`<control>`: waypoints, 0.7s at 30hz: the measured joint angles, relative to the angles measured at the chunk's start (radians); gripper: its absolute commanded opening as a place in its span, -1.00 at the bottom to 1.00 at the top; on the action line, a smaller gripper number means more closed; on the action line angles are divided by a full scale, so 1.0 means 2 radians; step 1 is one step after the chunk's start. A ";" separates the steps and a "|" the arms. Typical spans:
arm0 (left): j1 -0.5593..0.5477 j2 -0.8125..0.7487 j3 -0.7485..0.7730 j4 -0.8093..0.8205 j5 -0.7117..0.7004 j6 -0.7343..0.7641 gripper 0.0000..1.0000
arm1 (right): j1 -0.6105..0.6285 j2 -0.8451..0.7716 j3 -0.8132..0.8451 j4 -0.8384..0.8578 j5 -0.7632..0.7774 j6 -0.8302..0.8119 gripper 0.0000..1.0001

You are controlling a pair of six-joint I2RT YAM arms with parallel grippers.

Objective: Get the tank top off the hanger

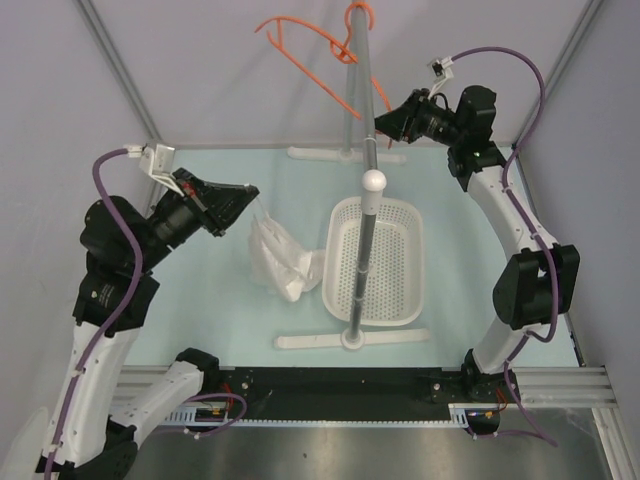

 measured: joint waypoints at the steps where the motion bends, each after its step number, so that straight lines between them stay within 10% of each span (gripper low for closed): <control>1: 0.000 0.002 0.007 0.003 0.001 -0.003 -1.00 | 0.000 -0.005 -0.006 -0.003 0.003 0.003 0.20; 7: 0.000 0.020 0.060 0.013 0.011 -0.019 -1.00 | 0.001 -0.021 -0.011 -0.043 0.030 0.007 0.99; 21: -0.004 0.090 0.138 0.108 0.048 -0.088 -1.00 | -0.022 -0.215 -0.152 -0.207 0.162 -0.027 0.99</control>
